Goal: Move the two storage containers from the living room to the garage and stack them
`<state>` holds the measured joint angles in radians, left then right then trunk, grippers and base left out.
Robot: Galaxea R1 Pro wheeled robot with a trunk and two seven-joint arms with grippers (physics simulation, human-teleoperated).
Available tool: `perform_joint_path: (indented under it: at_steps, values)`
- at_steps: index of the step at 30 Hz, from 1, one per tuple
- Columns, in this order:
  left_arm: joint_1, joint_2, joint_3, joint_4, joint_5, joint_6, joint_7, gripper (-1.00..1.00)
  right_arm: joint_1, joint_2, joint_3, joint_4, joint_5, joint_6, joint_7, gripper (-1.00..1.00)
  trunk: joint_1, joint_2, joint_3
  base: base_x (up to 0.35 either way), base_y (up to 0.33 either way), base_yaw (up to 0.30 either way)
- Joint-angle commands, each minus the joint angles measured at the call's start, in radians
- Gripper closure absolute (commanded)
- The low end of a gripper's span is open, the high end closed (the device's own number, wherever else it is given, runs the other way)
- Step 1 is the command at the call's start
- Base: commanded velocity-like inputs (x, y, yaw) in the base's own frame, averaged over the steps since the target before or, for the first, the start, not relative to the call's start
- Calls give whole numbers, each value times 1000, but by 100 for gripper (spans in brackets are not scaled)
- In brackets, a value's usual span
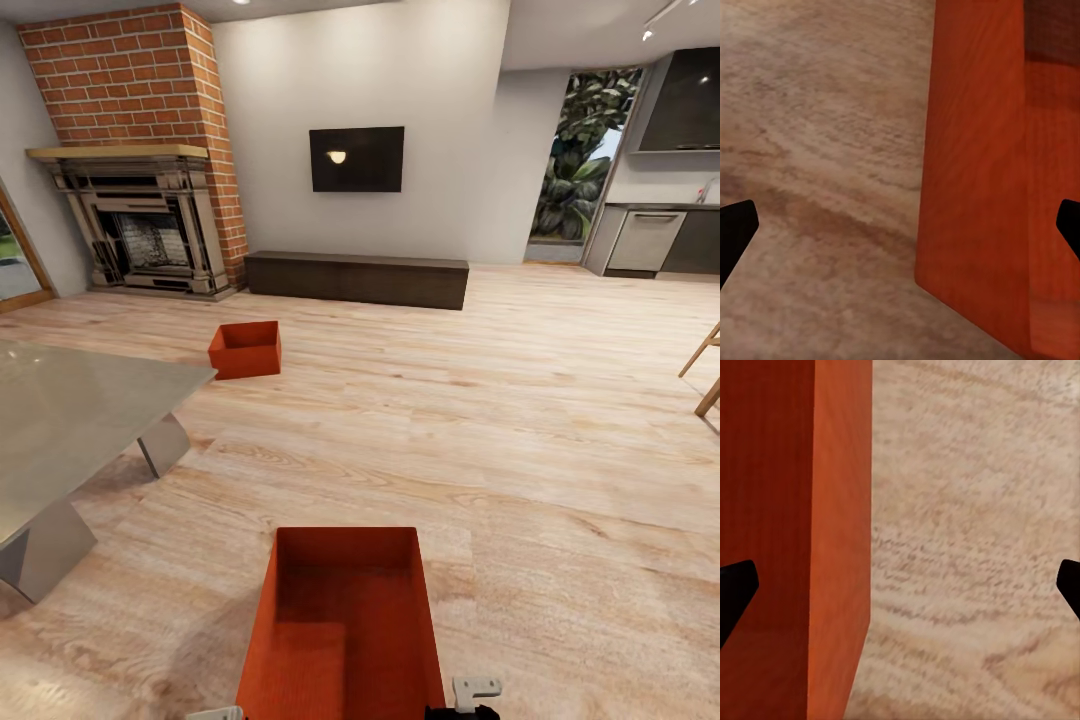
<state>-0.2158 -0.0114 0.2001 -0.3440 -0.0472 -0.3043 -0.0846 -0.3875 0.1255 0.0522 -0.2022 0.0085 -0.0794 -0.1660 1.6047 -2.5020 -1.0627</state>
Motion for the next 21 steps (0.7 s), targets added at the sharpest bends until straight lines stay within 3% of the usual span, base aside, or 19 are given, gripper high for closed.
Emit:
perform_joint_path:
  at_steps: [1, 21]
  values:
    - [-1, -1, 8, 1, -5, -3, -7, -100, -1, 0, 6, 1, 1, -2, -6, -100, 0, 0, -1, 0, 0, 0]
    - [-1, -1, 8, 0, -5, -3, -6, -100, -1, 0, 6, 1, 1, -2, -6, -100, 0, 0, -1, 0, 0, 0]
